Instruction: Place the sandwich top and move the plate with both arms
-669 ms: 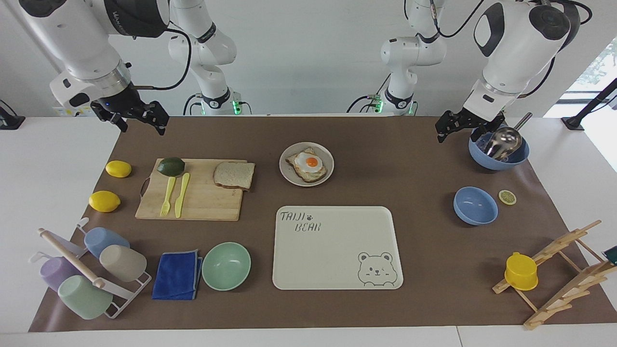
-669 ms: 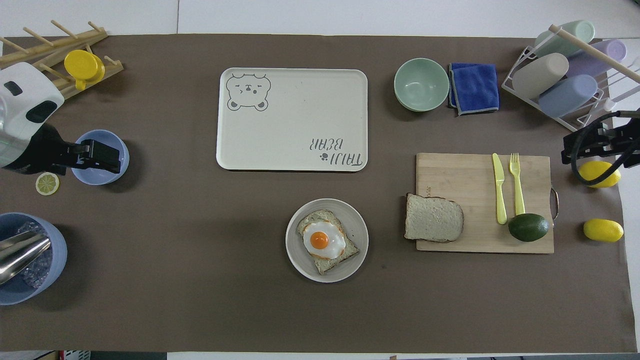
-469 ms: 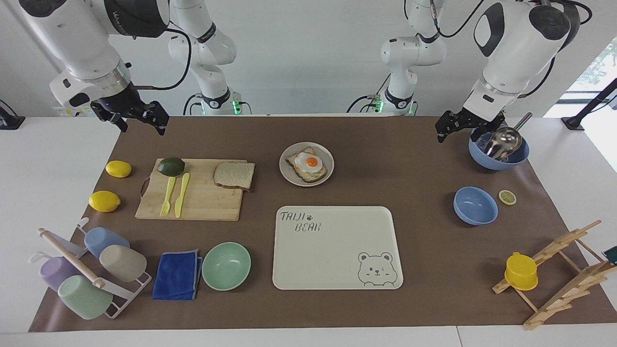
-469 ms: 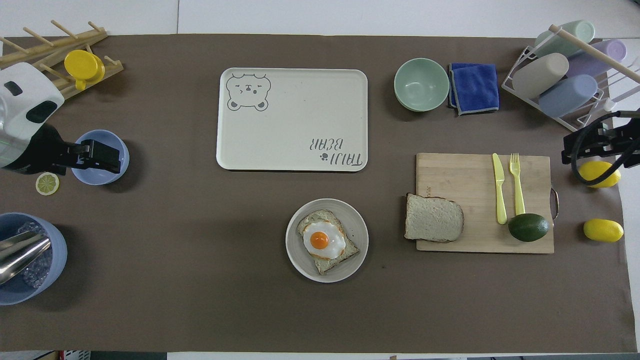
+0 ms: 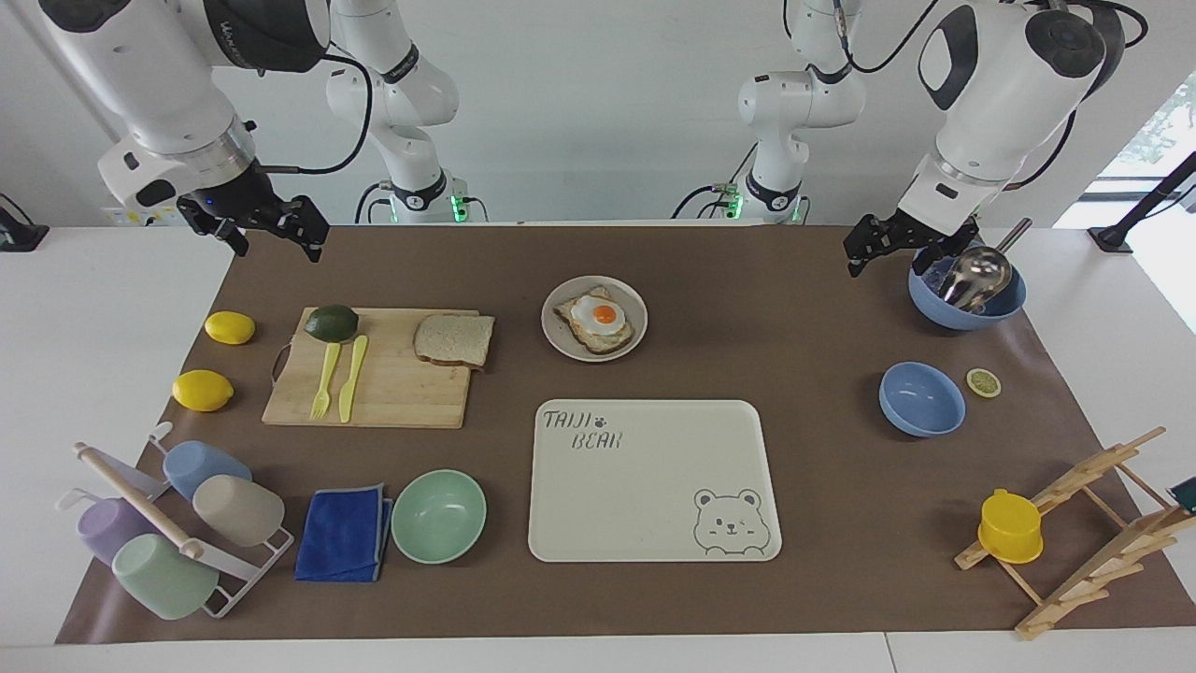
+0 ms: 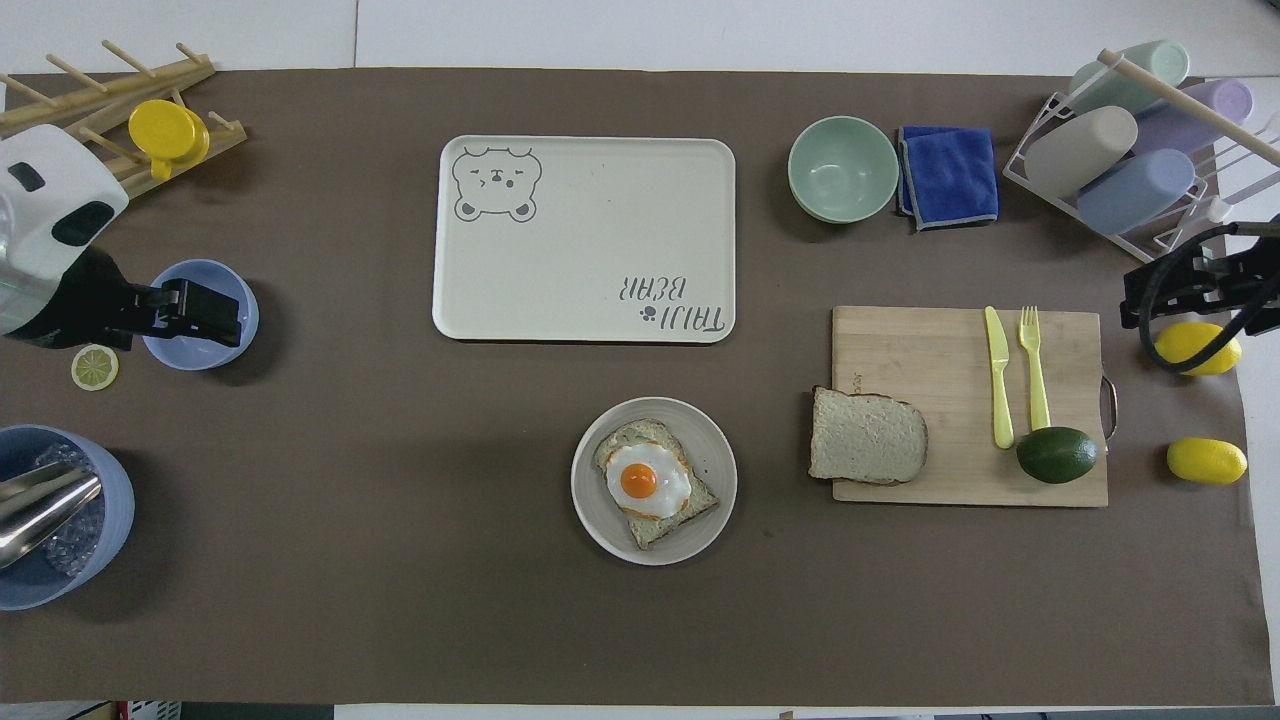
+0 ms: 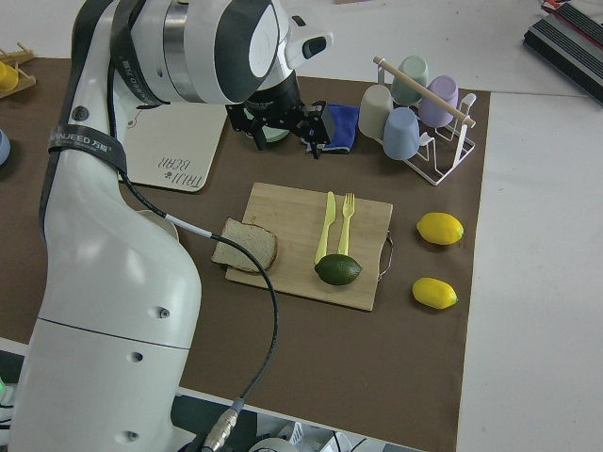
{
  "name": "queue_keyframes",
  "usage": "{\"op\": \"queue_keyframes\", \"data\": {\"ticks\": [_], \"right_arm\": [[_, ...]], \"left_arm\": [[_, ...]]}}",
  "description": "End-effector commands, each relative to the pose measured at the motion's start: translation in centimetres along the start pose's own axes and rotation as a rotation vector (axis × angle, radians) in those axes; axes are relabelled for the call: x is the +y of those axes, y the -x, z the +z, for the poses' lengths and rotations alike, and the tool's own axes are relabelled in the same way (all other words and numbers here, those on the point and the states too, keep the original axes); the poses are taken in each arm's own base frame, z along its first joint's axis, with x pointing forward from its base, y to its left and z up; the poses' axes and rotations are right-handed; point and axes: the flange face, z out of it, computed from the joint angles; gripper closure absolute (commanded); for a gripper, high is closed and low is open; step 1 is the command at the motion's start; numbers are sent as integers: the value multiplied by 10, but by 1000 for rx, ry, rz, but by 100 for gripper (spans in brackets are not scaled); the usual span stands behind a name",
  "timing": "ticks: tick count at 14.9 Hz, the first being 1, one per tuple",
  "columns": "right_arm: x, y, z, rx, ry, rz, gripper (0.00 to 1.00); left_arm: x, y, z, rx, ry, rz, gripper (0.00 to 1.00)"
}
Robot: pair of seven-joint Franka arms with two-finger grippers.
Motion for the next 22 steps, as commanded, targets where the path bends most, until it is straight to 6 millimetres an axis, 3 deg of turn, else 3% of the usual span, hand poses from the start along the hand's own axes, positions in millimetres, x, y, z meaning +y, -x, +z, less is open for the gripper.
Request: {"op": "queue_keyframes", "data": {"ticks": [1,3,11,14,18,19,22], "right_arm": [[1,7,-3,1,-28,-11,0],[7,11,3,-31,-29,-6,0],[-9,10,3,1,-37,-36,0],[-80,13,19,-21,14,-113,0],[-211,1,90,-41,141,-38,0],[-233,-1,113,-49,176,-19,0],[-268,-7,173,-82,243,-13,0]], "left_arm": [[-4,5,-2,14,-13,3,0],[-4,5,-2,14,-13,3,0],[-4,5,-2,14,-13,3,0],[-4,5,-2,14,-13,3,0],[-4,5,-2,14,-13,3,0],[-4,5,-2,14,-13,3,0],[-4,6,-2,13,-13,3,0]]}}
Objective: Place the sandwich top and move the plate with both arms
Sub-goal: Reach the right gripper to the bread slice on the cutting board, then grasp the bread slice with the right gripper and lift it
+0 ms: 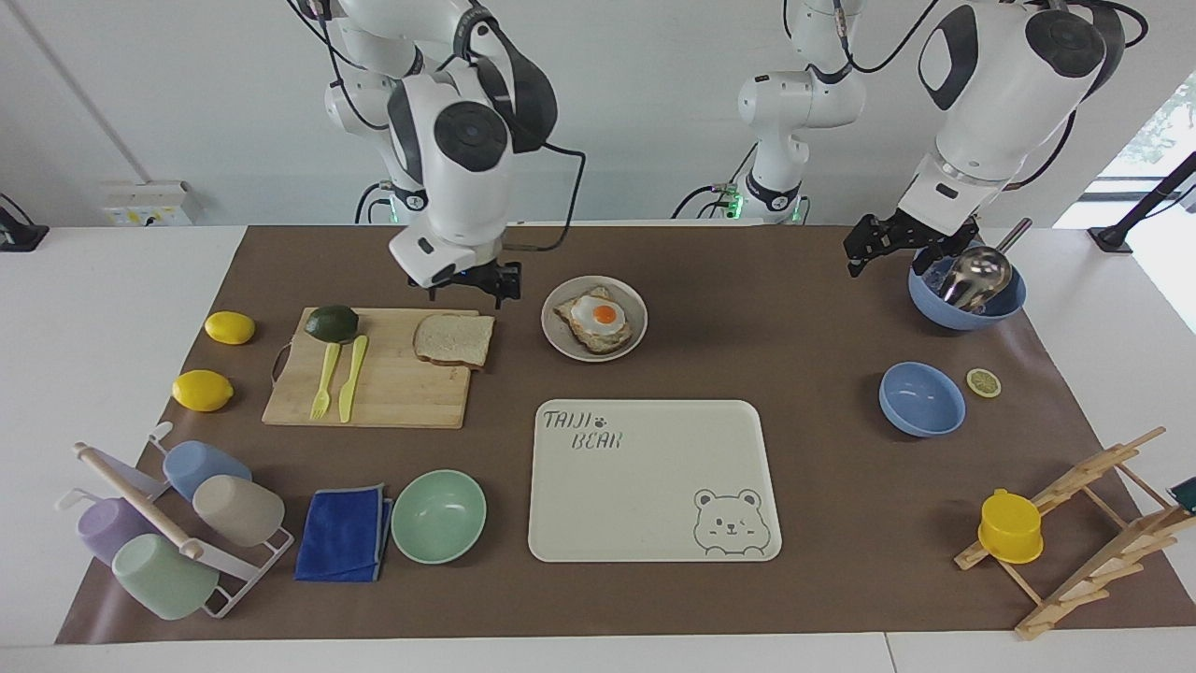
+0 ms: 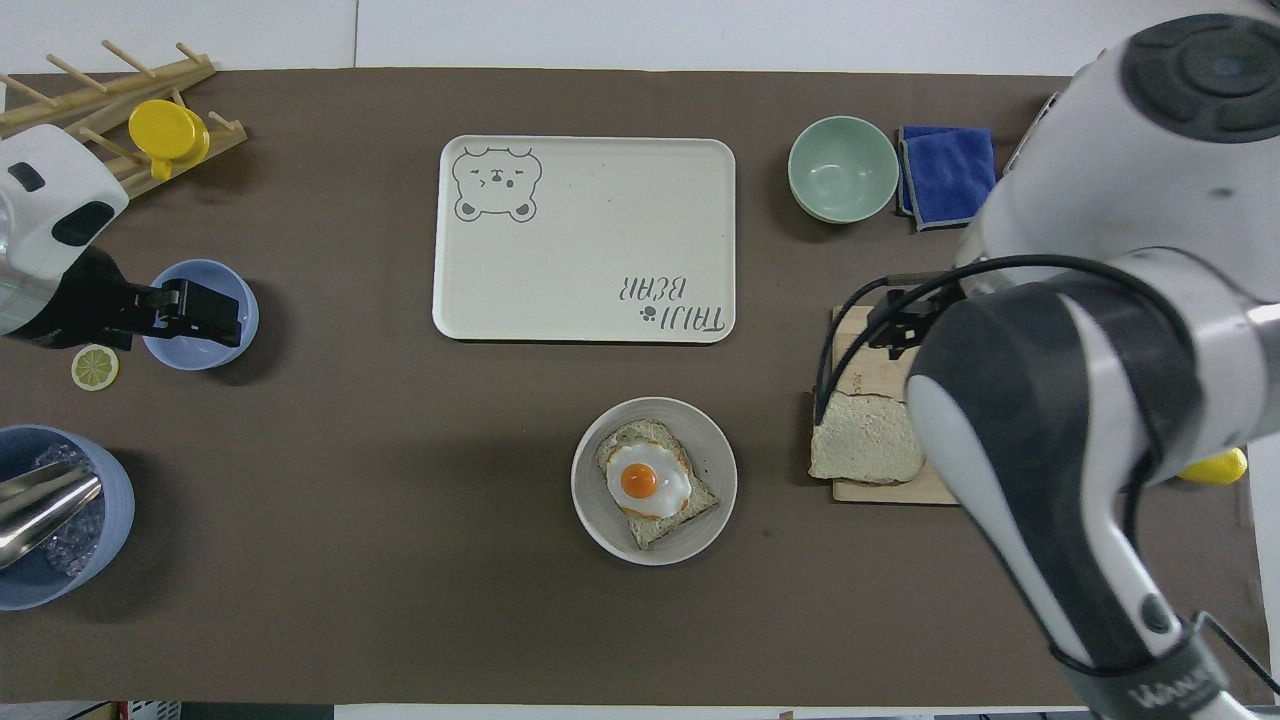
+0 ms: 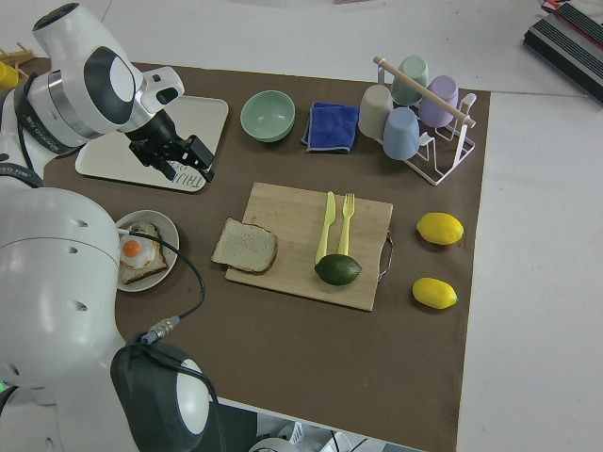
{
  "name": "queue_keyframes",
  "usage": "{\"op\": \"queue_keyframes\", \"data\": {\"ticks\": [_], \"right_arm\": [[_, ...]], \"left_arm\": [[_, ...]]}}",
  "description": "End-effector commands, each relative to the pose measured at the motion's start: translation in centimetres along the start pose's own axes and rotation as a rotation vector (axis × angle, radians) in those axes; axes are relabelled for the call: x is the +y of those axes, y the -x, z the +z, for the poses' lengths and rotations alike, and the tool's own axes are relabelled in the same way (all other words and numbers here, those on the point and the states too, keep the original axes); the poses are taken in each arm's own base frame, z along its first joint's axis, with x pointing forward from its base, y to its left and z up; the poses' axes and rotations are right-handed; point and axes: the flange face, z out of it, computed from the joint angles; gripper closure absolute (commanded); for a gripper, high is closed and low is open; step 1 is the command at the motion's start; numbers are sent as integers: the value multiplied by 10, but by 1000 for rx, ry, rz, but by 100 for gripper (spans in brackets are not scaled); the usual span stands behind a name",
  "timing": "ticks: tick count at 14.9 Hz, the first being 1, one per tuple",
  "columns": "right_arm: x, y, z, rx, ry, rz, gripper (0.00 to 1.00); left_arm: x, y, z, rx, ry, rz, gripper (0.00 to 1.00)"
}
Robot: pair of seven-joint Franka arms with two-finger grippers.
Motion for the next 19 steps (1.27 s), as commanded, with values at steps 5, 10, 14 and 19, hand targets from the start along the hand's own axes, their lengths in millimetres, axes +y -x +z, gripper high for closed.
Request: {"op": "queue_keyframes", "data": {"ticks": [5,10,14,19], "right_arm": [[-49,-12,111,-85,188,-7,0],[-43,9,151,-108,208,-29,10],[-44,15,172,-133,225,-40,12],[-41,19,181,-119,258,-57,16]], "left_arm": [[-4,5,-2,14,-13,3,0],[-4,6,-2,13,-13,3,0],[-5,5,-2,14,-13,2,0],[-4,5,-2,14,-13,3,0]]}}
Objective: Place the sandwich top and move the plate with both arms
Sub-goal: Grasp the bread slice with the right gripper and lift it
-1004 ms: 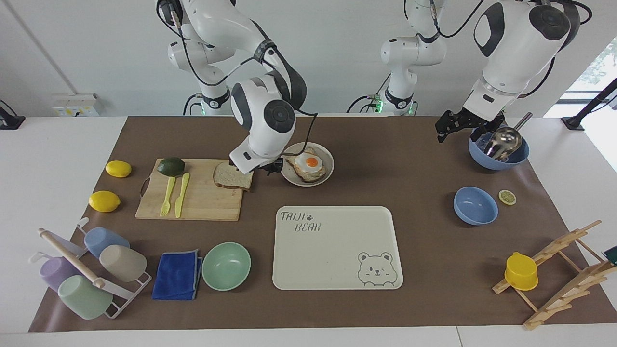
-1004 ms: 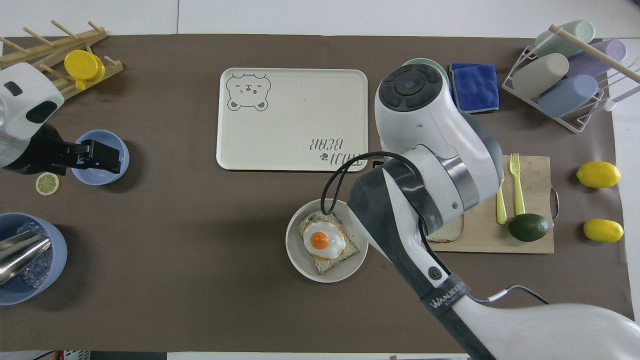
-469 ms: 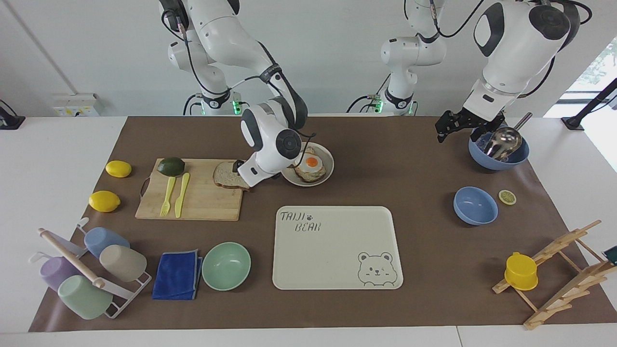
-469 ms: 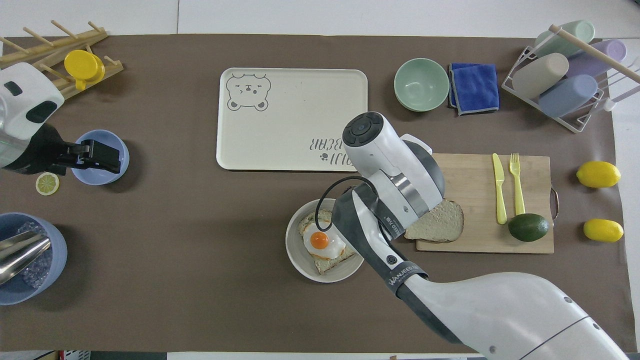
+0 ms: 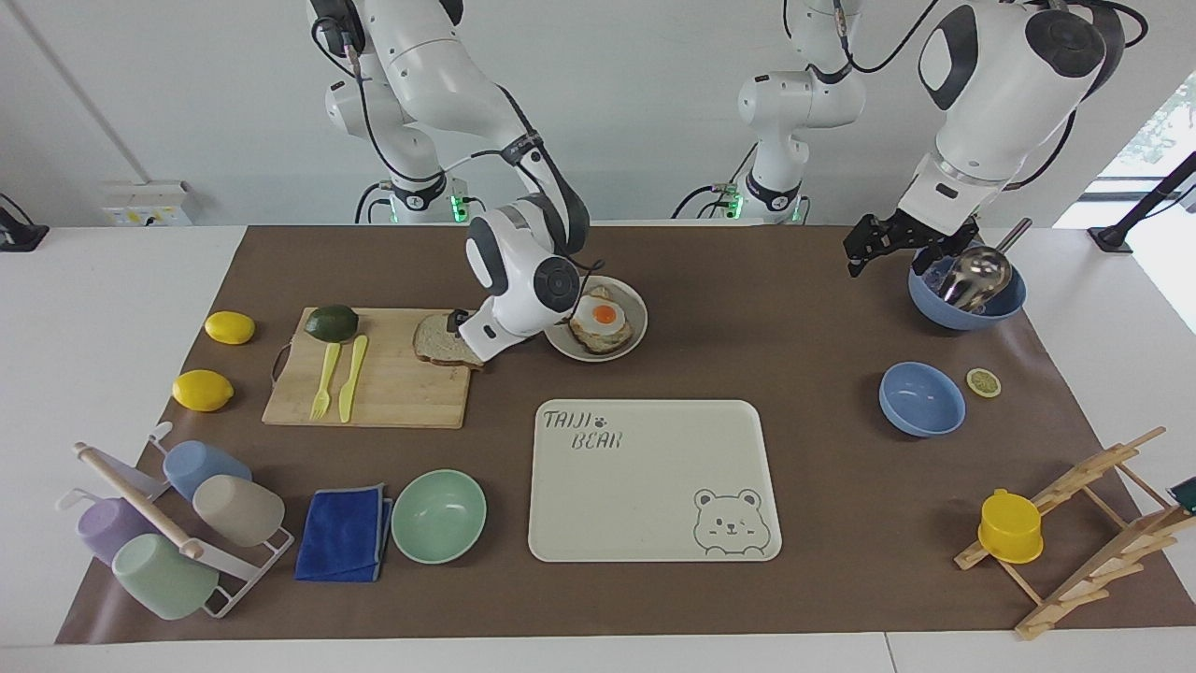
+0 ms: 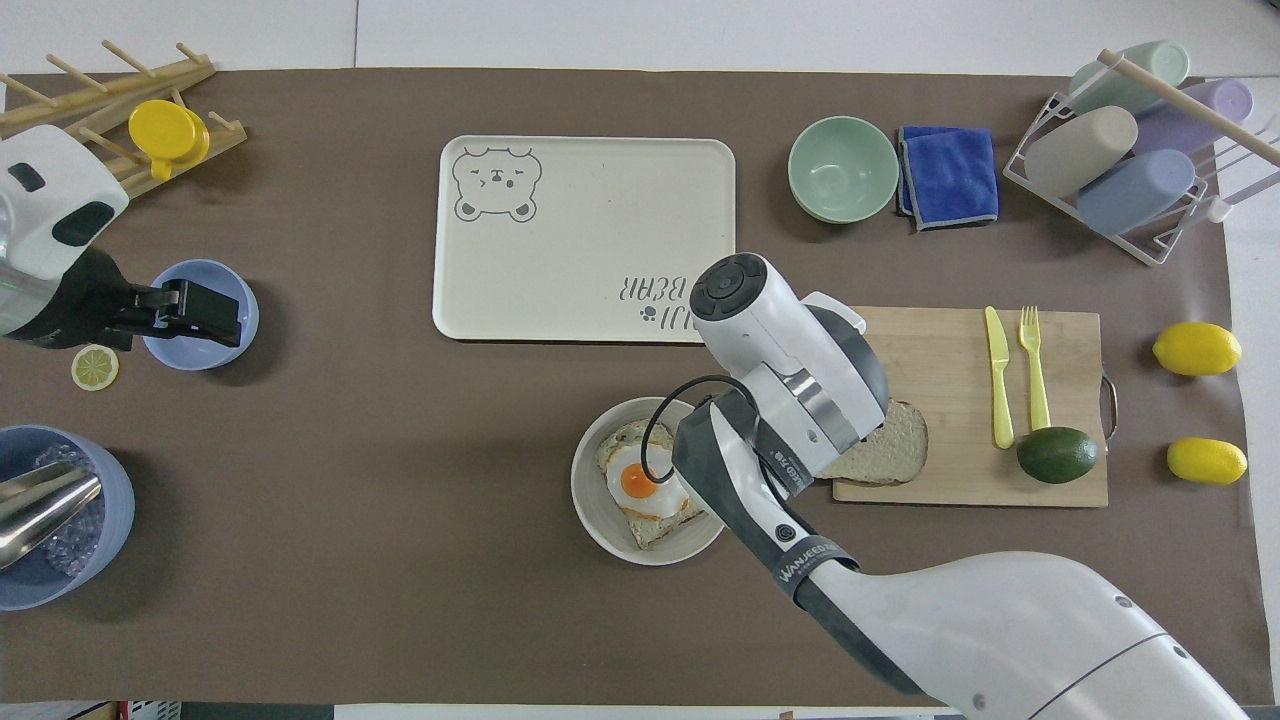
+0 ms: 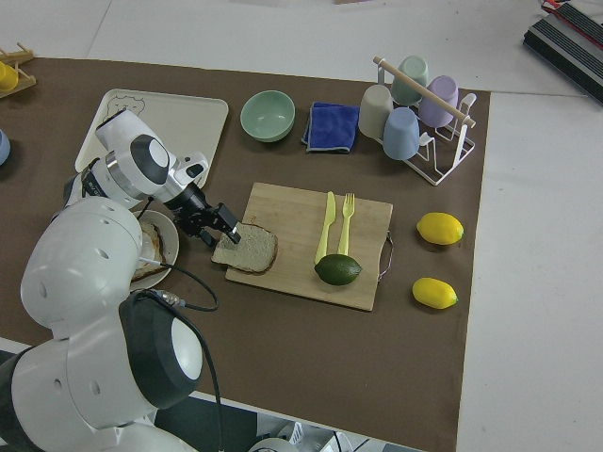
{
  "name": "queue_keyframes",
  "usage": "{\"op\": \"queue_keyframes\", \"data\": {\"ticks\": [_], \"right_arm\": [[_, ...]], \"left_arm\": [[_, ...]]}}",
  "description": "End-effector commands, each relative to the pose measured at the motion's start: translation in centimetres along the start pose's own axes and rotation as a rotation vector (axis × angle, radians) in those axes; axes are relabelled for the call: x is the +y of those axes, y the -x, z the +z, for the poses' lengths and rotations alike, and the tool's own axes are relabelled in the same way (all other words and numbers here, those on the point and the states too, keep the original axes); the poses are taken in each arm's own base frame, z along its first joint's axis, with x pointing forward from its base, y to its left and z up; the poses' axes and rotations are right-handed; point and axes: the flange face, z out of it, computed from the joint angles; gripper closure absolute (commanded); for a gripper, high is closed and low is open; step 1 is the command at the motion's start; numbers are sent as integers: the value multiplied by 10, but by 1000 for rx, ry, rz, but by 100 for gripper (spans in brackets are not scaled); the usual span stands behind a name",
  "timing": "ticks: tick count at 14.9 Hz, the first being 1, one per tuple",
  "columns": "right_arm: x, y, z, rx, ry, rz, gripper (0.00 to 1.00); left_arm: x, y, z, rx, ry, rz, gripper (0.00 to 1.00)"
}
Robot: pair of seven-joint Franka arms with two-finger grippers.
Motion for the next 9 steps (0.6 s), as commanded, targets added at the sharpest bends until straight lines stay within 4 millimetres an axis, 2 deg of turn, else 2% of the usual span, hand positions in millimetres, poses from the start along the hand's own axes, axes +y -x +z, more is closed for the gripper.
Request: {"op": "queue_keyframes", "data": {"ticks": [1,6,7,9], "right_arm": [[3,10,8,32,11,3,16],[2,12,11,32,12,-1,20],[2,12,11,34,12,-1,27],[1,12,12,33,13,-2,52]], "left_arm": [[-4,5,-2,14,-13,3,0],[-5,5,-2,14,-13,2,0],[-4,5,-2,14,-13,3,0],[-4,5,-2,14,-13,3,0]]}}
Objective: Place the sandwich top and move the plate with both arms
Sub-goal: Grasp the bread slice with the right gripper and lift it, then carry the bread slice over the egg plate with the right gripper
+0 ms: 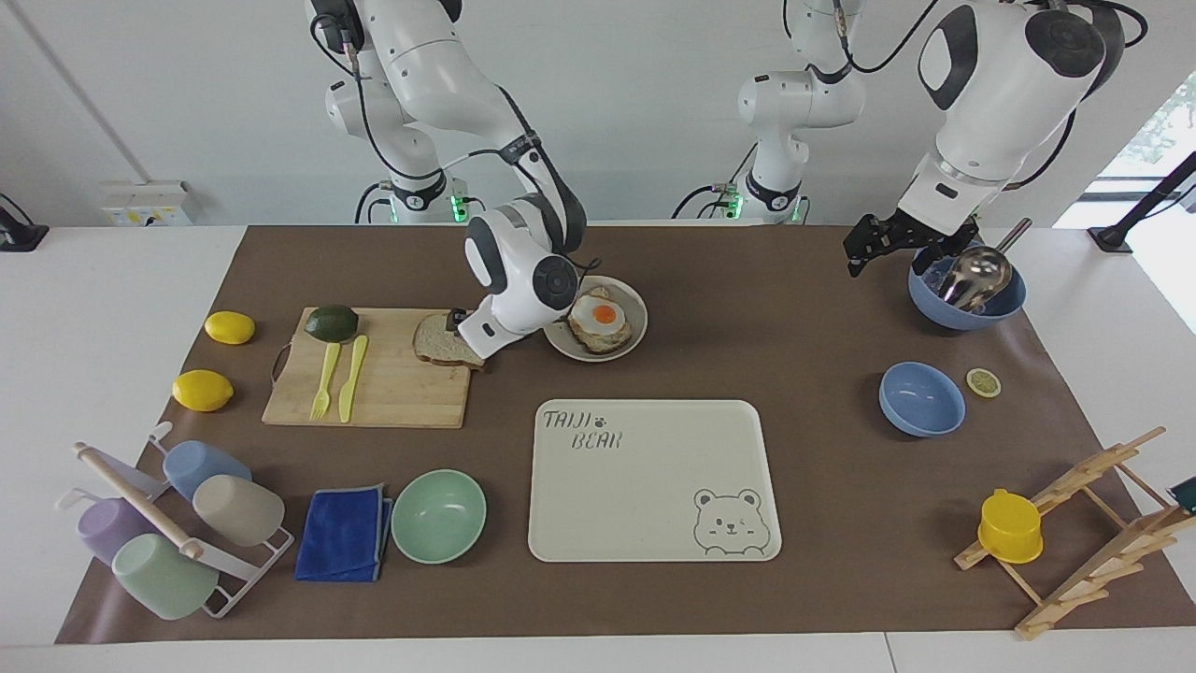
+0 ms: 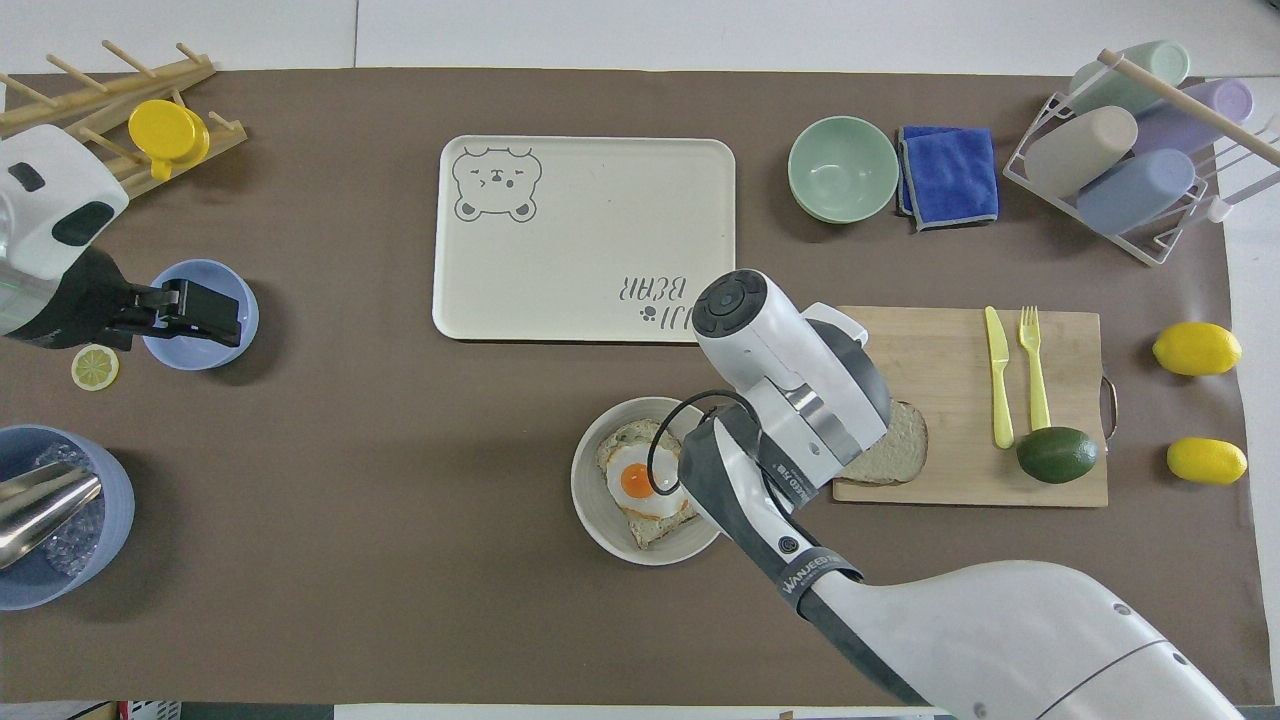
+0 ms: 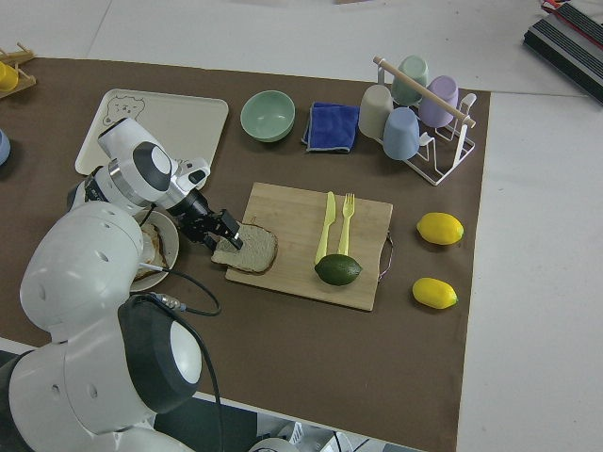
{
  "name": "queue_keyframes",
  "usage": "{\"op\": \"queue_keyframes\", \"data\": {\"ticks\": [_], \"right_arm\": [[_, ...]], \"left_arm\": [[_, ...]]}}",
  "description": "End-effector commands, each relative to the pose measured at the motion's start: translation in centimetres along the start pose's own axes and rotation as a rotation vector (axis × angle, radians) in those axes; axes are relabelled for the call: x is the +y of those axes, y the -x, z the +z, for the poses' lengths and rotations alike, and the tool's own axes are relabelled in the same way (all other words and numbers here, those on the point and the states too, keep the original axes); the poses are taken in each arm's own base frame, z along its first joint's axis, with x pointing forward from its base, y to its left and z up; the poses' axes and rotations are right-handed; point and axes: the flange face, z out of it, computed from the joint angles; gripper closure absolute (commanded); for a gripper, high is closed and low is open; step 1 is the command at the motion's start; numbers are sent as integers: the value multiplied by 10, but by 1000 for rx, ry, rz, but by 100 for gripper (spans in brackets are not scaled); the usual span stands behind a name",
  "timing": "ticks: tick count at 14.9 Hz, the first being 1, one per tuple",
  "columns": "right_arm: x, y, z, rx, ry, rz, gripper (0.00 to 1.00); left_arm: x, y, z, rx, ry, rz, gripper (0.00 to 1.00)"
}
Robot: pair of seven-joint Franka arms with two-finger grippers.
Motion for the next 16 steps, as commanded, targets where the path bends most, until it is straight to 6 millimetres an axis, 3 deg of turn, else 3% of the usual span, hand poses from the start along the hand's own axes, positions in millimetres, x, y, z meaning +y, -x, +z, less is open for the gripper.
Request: {"op": "queue_keyframes", "data": {"ticks": [1,3,6,7,9,12,14,16], "right_arm": [[2,7,1,33,10,4,67],[1,7,0,35,10,1,100],[-12,13,-18,61,15,-21,100],[-18,15,-31,68,22,-30,100],[-41,33,-78,113,27,-61,100],[-77,54,-123,167,13,-99,100],[-92,64,-145,177,-11,-116,100],[-113,83,-155,188,-11,-152,100]], "left_arm": [[-4,5,-2,14,-13,3,0],[-4,5,-2,14,-13,3,0],[-4,5,-2,14,-13,3,0],[-4,5,-2,14,-13,3,0],[-5,5,-2,14,-13,2,0],[-4,5,-2,14,-13,3,0],[-4,5,-2,14,-13,3,0],[-4,5,-2,14,-13,3,0]]}}
